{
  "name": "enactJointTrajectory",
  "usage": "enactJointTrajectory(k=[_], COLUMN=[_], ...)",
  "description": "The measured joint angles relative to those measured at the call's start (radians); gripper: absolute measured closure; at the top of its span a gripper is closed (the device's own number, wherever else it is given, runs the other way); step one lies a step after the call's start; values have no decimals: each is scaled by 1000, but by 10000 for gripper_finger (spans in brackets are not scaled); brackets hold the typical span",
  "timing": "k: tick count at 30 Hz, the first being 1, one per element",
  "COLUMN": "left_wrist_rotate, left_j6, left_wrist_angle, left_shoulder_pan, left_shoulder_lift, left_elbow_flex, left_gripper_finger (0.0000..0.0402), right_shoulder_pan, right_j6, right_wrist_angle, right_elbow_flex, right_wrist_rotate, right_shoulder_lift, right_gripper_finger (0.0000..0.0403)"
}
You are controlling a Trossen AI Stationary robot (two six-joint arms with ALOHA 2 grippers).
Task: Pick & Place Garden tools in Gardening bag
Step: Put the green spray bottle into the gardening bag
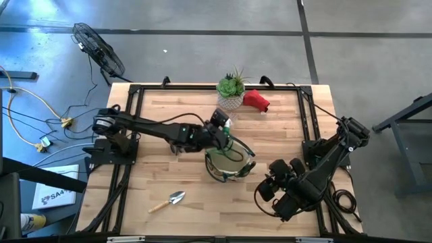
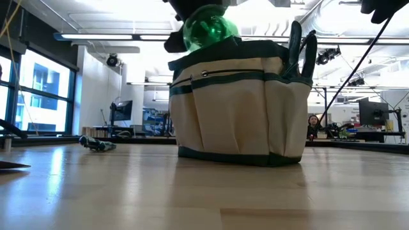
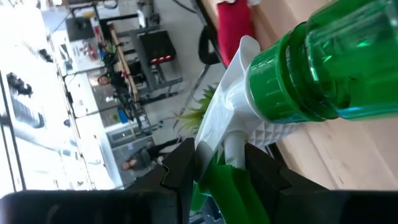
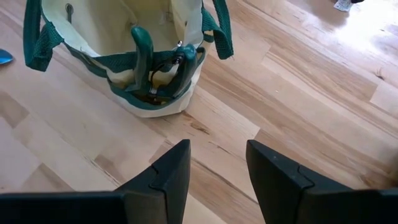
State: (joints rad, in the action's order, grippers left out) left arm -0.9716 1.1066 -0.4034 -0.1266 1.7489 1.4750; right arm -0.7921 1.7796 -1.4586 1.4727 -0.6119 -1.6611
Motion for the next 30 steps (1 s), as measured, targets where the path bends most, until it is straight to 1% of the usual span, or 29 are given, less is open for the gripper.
enactJointTrajectory(k=[4, 15, 18, 23, 25, 28, 30], left_wrist_rotate=[-16, -5, 27, 41, 73, 200, 202], left_j6=[-1, -11, -12, -23, -27, -56, -70], left_wrist_angle=[51, 61, 62, 61, 49, 18, 20], left_shoulder_pan=[10, 15, 16, 16, 25, 54, 81], left_shoulder_lift=[0, 0, 0, 0, 0, 0, 0], left_elbow_flex=[0, 0, 0, 0, 0, 0, -1], left_gripper_finger=[305, 305, 305, 305, 305, 305, 305], right_shoulder_pan=[0, 0, 0, -4, -8, -17, -26], right_j6=[0, 0, 0, 0, 0, 0, 0], right_wrist_angle=[1, 4, 4, 11, 14, 24, 33], right_elbow_flex=[0, 0, 0, 0, 0, 0, 0], right_wrist_rotate=[0, 0, 0, 0, 0, -12, -15], right_shoulder_lift=[0, 0, 0, 0, 0, -5, -11], right_gripper_finger=[254, 254, 254, 254, 254, 254, 254])
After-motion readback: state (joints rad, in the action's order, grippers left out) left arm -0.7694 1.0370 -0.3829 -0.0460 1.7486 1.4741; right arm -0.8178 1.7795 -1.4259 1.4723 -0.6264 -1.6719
